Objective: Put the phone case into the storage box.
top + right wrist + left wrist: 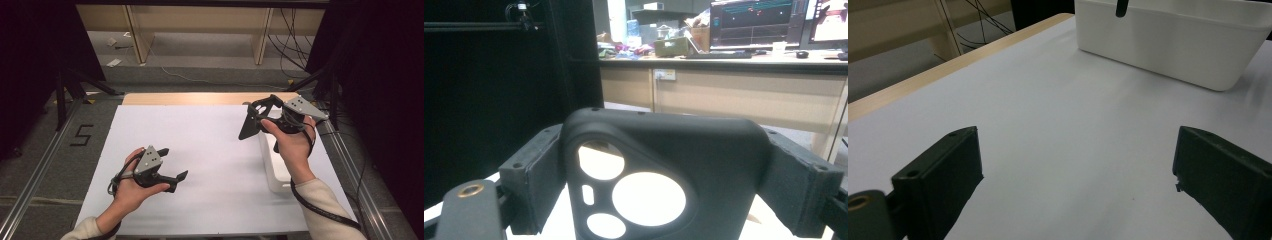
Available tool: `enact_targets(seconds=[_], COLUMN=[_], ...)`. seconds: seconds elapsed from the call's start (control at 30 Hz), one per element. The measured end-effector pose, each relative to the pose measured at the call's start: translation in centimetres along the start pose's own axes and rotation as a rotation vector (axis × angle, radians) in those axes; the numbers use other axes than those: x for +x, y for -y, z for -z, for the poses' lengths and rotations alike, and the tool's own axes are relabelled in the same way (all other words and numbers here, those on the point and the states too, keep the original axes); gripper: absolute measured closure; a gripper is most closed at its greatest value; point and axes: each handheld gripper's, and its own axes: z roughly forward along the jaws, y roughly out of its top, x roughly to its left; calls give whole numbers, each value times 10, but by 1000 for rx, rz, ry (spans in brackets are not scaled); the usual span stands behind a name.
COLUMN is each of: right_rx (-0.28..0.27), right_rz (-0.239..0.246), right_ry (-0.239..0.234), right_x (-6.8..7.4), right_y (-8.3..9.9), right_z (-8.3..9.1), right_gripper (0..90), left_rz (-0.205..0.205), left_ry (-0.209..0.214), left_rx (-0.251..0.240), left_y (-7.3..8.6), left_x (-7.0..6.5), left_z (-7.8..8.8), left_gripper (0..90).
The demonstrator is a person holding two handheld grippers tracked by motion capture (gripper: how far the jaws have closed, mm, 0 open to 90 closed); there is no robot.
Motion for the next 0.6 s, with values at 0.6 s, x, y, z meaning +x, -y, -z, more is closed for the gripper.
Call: enact_targets(seconds=[0.6], right_rx=[-11], right_rz=[-9], right_ry=[24], right_x=[-8], right_y=[-3], right_z=[4], right_gripper=[154], left_rz=[-1], left_ry=[-1], left_rx=[-2], left_y=[0], left_x=[0], left_z=[0], left_gripper=[52])
